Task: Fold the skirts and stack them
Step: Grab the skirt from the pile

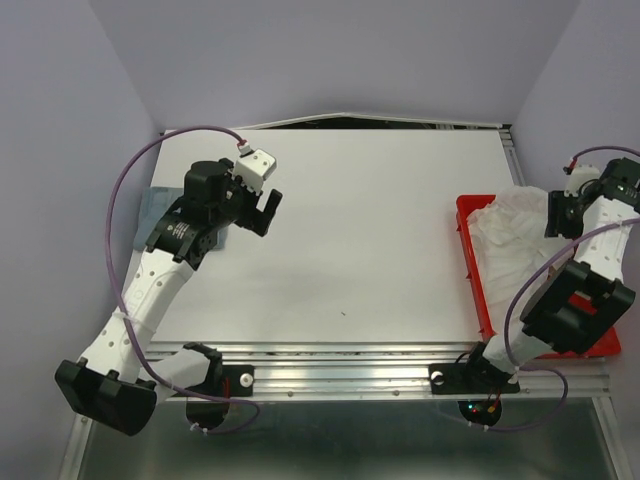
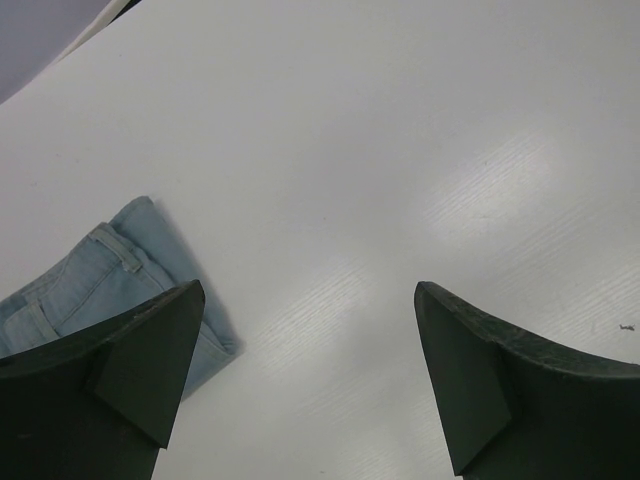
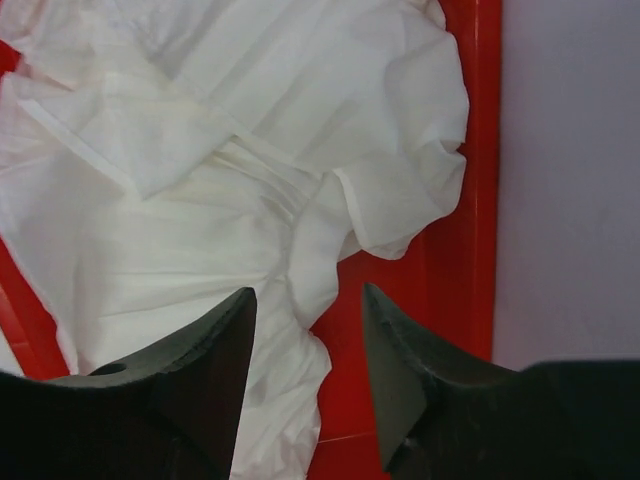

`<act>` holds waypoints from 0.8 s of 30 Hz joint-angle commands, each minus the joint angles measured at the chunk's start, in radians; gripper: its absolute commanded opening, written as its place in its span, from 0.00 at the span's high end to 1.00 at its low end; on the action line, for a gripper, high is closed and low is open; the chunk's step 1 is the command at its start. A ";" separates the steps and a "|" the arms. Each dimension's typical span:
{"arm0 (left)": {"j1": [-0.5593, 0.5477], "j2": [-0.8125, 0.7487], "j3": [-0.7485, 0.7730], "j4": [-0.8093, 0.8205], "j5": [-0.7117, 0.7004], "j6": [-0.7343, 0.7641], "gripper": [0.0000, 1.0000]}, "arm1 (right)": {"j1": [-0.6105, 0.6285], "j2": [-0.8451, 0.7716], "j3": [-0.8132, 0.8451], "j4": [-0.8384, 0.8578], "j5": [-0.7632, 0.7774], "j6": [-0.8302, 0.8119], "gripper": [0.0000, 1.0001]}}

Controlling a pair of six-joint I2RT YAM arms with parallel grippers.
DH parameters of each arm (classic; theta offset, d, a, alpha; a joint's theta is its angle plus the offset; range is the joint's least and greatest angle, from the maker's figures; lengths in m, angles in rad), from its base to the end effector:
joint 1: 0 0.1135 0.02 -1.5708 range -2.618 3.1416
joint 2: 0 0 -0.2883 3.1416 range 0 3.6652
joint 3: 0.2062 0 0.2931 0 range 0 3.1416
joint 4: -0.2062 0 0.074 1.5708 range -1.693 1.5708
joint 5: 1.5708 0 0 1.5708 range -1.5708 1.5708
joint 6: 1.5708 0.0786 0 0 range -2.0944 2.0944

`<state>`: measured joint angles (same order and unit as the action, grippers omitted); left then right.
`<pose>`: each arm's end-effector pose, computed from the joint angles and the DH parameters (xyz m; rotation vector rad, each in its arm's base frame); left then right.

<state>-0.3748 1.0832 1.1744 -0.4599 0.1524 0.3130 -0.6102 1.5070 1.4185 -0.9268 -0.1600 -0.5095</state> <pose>0.2810 -0.1234 0.3994 0.7486 1.7894 -0.1889 0.3126 -0.2033 0.3068 0.0710 2.5799 -0.2154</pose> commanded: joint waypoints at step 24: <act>0.000 0.003 -0.010 0.036 -0.007 0.011 0.02 | -0.158 0.200 -0.181 0.152 -0.082 -0.070 0.41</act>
<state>-0.3748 1.1114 1.1709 -0.4599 0.1535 0.3134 -0.7536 1.7153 1.2526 -0.8482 -0.2363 -0.5869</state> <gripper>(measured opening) 0.985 0.560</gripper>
